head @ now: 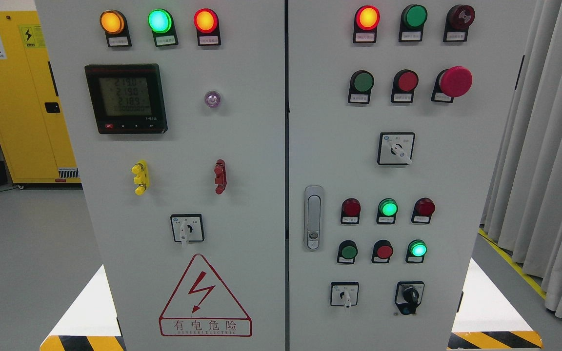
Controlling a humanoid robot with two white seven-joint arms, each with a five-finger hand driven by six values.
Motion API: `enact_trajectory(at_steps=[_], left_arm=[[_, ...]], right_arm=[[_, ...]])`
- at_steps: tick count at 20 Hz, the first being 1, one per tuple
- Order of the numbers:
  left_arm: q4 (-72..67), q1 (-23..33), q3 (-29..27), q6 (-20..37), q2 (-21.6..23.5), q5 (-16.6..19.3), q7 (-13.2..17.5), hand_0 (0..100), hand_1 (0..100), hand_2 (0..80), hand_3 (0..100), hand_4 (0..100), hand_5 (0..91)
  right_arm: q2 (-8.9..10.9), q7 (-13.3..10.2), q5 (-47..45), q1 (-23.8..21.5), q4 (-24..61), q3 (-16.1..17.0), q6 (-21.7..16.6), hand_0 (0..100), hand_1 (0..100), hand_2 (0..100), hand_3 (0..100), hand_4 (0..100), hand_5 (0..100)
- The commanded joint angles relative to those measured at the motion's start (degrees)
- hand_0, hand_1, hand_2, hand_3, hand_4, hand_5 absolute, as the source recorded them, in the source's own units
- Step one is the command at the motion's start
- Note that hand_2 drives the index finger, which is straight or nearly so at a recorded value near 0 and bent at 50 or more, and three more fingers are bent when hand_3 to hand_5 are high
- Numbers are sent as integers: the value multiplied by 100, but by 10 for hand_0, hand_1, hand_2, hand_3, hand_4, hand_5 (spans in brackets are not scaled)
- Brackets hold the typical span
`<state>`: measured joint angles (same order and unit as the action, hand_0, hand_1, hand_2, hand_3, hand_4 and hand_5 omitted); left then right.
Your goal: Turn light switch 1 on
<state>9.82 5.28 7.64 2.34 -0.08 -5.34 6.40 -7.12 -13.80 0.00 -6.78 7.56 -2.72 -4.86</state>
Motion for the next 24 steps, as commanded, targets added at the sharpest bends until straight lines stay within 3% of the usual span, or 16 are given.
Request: enact_trajectory(at_steps=[1,4,6,8,9,11,13,16,19,21,24], left_arm=[[1766,569,-25,20,96,7,-182,3,204,0,0,0,0],[2260,658,-69,99,79,7,-551,0,216,0,0,67,0],[2759,815,-122,283,87,16,-640,10,220,0,25,192,0],[3522,1026,-402,311,96,111,-649,28,224,0,251,277,0],[3944,1166,-630,311,70,295,-649,42,229,0,313,312,0],[4823,1378,-1060,319,0,874,-605,83,231,16,333,343,2],[5563,1396,-1185,328,0,1228,-605,100,229,23,343,371,48],[6714,1423,-1308,521,26,1246,-631,122,229,25,353,407,111],[7629,1431,-1492,530,26,1255,-649,135,257,120,414,467,197],[8025,1423,-1555,539,26,1264,-666,169,300,219,539,608,374],[8509,1423,-1581,574,17,1255,-833,206,328,263,587,655,442]], right_arm=[[0,0,-167,2,0,0,2,0,500,40,0,0,0],[0,0,-167,2,0,0,2,0,500,40,0,0,0],[0,0,-167,2,0,0,2,0,500,40,0,0,0],[0,0,-167,2,0,0,2,0,500,40,0,0,0],[9,0,-167,2,0,0,2,0,500,40,0,0,0],[0,0,-167,2,0,0,2,0,500,40,0,0,0],[0,0,-167,2,0,0,2,0,500,40,0,0,0],[0,0,-167,2,0,0,2,0,500,40,0,0,0],[0,0,-167,2,0,0,2,0,500,40,0,0,0],[0,0,-167,2,0,0,2,0,500,40,0,0,0],[0,0,-167,2,0,0,2,0,500,40,0,0,0]])
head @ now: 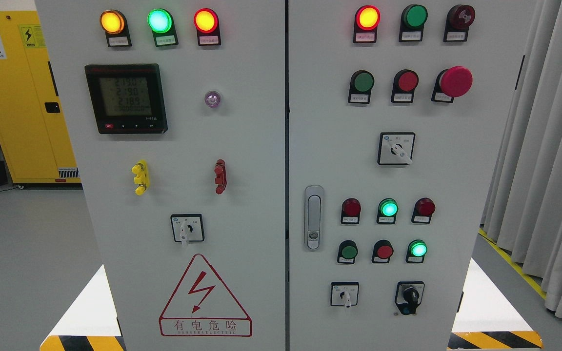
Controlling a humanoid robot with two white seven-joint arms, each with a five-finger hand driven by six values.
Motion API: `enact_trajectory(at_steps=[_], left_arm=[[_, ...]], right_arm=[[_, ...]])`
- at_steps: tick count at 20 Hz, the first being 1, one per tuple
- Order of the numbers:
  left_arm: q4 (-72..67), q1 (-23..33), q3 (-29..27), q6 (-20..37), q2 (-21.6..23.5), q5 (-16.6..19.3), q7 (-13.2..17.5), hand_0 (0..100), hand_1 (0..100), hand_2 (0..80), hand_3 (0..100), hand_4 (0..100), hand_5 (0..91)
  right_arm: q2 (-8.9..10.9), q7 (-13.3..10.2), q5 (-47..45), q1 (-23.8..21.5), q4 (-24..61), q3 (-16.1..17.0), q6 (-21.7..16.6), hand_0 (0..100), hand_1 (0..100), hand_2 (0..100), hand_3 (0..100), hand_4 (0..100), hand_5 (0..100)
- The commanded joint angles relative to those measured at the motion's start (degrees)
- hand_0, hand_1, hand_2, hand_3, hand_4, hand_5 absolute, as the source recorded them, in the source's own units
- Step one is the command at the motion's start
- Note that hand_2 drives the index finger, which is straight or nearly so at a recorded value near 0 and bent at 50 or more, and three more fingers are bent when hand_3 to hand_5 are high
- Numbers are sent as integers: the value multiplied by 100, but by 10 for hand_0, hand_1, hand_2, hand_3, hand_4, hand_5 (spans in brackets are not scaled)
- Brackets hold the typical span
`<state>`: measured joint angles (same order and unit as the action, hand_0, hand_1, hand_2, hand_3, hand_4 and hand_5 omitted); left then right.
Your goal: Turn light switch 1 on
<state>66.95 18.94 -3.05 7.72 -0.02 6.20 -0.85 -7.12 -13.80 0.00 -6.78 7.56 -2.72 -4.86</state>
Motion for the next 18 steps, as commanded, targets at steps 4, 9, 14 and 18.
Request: enact_trajectory(at_steps=[4,9,14,18], left_arm=[[3262,57,-434,211,10,83,-327,250,422,383,708,767,613],[3781,22,-232,309,-25,83,-468,221,559,492,787,823,719],[4063,-171,190,274,-139,83,-995,164,615,518,796,809,724],[4142,-566,436,107,-306,127,-1365,146,630,555,809,800,705]], right_arm=[[0,0,-167,1,0,0,2,0,500,40,0,0,0],[0,9,-167,1,0,0,2,0,500,40,0,0,0],[0,0,-167,1,0,0,2,0,500,40,0,0,0],[0,0,-167,1,0,0,2,0,500,40,0,0,0]])
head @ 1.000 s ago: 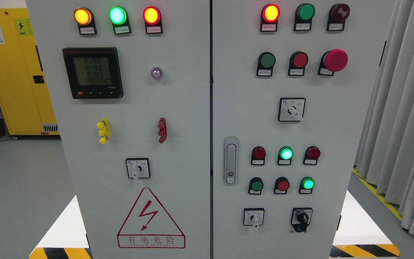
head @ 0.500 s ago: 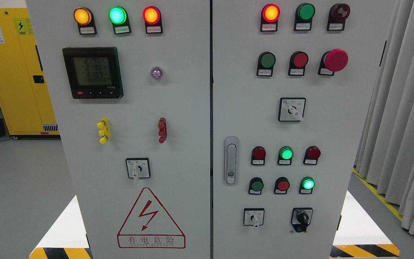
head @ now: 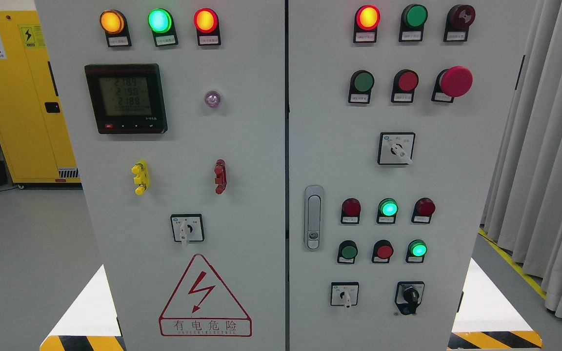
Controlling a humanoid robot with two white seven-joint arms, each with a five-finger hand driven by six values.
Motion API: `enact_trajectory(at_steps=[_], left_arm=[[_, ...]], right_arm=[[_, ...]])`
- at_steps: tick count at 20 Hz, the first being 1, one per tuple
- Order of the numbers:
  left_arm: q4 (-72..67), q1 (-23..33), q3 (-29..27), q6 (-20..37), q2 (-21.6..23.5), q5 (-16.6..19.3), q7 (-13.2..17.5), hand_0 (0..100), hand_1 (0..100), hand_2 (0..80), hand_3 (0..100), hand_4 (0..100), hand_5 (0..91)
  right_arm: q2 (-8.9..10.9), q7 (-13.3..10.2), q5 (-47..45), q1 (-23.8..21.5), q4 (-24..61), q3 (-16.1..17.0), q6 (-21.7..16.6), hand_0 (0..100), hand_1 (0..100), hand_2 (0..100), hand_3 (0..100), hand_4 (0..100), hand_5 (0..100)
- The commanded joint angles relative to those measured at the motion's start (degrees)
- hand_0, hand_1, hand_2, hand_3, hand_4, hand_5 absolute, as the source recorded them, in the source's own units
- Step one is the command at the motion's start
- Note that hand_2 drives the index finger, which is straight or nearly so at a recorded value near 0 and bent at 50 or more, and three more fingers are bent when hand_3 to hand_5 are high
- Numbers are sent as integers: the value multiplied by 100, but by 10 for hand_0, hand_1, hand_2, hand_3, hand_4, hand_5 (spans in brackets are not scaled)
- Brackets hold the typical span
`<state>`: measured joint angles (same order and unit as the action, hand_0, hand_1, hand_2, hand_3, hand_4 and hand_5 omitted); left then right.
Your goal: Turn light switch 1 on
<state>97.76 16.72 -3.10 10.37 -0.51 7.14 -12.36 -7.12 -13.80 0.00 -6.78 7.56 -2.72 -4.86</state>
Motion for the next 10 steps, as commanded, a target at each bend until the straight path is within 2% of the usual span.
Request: enact_trajectory(at_steps=[1,4,10], left_arm=[[1079,-414,503,-253,-274,42,-232,144,633,558,809,804,702],[1079,-669,748,-613,-353,86,-661,138,649,574,832,803,675],[1070,-1231,1109,-1220,-476,112,-1023,131,675,619,844,793,645]], right_arm=[[0,0,-167,1,0,0,2,0,500,40,0,0,0],[0,0,-167,1,0,0,2,0,500,40,0,0,0],[0,9,-167,1,0,0,2,0,500,40,0,0,0]])
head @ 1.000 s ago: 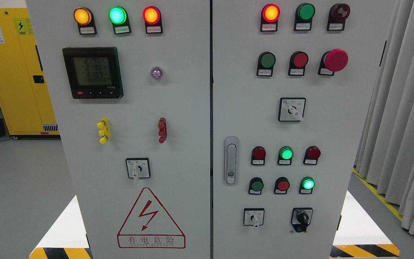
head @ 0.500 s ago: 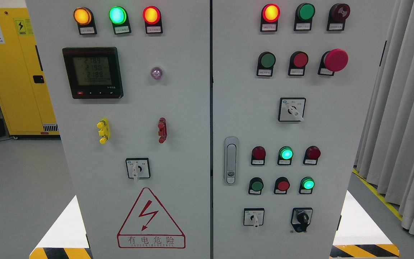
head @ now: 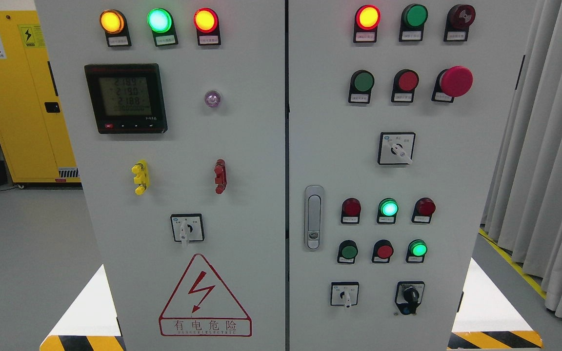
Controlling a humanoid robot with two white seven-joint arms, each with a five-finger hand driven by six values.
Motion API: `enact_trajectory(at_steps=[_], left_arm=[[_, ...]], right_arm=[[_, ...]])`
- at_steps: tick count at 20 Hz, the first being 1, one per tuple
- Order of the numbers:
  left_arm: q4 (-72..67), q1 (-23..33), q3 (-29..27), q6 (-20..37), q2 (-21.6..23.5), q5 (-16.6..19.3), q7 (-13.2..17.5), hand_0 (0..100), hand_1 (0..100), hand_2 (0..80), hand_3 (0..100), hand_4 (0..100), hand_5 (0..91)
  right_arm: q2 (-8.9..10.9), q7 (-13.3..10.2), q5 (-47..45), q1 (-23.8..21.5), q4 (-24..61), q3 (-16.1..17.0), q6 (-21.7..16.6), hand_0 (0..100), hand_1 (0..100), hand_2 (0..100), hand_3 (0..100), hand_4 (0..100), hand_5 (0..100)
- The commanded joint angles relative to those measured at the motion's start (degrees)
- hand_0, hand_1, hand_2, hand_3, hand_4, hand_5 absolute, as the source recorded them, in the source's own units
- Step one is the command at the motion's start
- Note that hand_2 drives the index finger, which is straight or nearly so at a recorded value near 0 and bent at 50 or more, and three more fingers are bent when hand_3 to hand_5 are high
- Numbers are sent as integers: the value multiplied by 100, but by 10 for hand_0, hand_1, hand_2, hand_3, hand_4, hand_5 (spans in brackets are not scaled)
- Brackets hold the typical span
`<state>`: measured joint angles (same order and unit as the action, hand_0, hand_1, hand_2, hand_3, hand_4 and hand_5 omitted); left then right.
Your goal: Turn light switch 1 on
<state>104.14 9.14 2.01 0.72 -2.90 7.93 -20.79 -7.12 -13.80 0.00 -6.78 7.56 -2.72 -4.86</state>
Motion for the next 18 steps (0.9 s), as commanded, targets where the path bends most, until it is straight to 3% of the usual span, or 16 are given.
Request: enact_trajectory(at_steps=[1,6,14,18], left_arm=[[431,-510,608,-283,-254,51,-180,131,676,623,846,794,645],[457,-694,590,-353,-281,86,-232,136,679,630,850,796,662],[659,-1090,573,-1030,-325,306,-250,133,687,637,855,800,685],[704,-1327,520,-1372,-334,324,-417,133,691,632,858,802,690]], right_arm=[[0,0,-167,1,0,0,2,0,500,40,0,0,0],[0,0,-167,1,0,0,2,0,500,40,0,0,0],[0,0,-167,-8,0,0,2,0,500,40,0,0,0],[0,0,-167,1,0,0,2,0,500,40,0,0,0]])
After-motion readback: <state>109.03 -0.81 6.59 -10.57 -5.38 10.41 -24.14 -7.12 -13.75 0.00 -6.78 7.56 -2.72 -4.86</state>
